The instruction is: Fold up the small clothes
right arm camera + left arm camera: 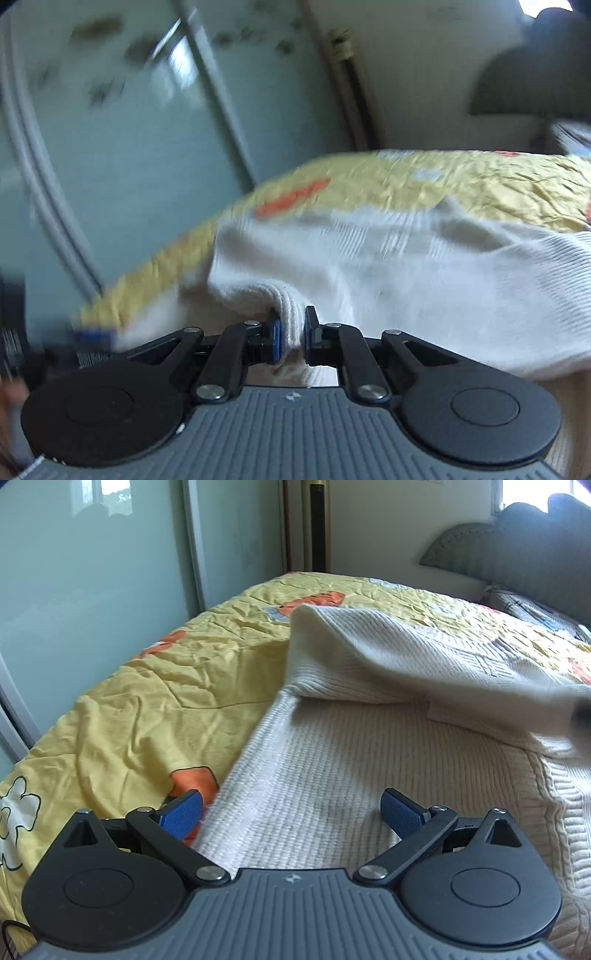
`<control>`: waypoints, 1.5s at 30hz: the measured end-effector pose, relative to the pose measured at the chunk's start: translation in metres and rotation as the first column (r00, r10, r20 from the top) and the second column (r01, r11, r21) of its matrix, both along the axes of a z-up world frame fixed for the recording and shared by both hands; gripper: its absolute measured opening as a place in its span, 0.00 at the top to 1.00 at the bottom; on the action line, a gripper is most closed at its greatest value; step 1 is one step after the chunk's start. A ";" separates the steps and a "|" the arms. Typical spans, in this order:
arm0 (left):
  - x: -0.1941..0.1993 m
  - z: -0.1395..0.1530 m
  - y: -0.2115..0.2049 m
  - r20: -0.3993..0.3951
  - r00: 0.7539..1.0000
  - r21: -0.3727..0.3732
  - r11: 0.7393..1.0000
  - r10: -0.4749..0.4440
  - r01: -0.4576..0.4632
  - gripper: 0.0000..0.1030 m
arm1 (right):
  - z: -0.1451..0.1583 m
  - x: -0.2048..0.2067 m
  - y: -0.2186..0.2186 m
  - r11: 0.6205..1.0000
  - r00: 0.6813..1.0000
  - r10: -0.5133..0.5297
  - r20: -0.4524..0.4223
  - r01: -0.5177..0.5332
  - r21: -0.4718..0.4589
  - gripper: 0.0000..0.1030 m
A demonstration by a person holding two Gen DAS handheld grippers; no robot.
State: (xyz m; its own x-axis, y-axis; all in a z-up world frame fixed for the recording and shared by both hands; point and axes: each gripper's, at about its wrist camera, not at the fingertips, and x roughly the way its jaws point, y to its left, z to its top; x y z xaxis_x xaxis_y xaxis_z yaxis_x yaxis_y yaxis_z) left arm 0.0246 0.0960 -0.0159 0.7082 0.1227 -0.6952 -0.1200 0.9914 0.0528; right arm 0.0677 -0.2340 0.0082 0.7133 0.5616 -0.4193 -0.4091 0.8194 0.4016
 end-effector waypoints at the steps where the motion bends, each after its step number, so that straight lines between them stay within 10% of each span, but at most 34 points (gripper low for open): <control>1: 0.000 -0.001 -0.001 -0.003 1.000 0.006 1.000 -0.002 0.002 0.00 | 0.007 0.007 -0.013 0.998 0.999 -0.037 0.008 0.037 0.047 0.86; 6: 0.000 -0.002 0.002 -0.014 1.000 -0.003 1.000 0.002 -0.002 0.00 | -0.001 0.069 -0.090 0.923 0.950 -0.273 -0.152 0.303 0.238 0.80; 9: 0.000 -0.003 0.003 -0.021 1.000 0.000 1.000 -0.003 0.003 0.00 | -0.034 0.091 -0.110 0.883 0.874 -0.368 -0.318 0.435 0.175 0.49; 11: 0.000 -0.003 0.002 -0.021 1.000 0.010 1.000 -0.007 0.008 0.00 | -0.046 0.087 -0.105 0.901 0.891 -0.331 -0.312 0.397 0.177 0.33; 22: 0.019 0.008 0.002 0.044 0.999 0.180 0.983 -0.023 0.015 0.00 | -0.072 0.046 -0.115 0.759 0.890 -0.243 -0.385 0.421 0.496 0.31; 29: 0.052 -0.007 -0.004 0.051 0.995 0.421 0.905 -0.089 0.060 0.00 | -0.069 0.059 -0.082 0.829 0.875 -0.246 -0.416 0.412 0.377 0.31; 38: 0.076 -0.027 -0.035 0.063 0.967 0.673 0.727 -0.245 0.140 0.00 | -0.072 0.075 -0.083 0.775 0.842 -0.407 -0.354 0.524 0.353 0.32; 45: 0.096 -0.032 -0.040 0.091 0.965 0.691 0.714 -0.245 0.116 0.00 | -0.073 0.079 -0.089 0.720 0.811 -0.472 -0.344 0.581 0.380 0.32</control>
State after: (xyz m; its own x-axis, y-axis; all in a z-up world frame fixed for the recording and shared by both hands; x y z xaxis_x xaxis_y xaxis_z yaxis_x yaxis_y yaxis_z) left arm 0.1205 0.0557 -0.0483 0.8605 0.3704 -0.3498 -0.0129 0.7023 0.7118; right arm 0.1464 -0.3233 -0.0651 0.8761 0.2805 -0.3921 0.1713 0.5792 0.7970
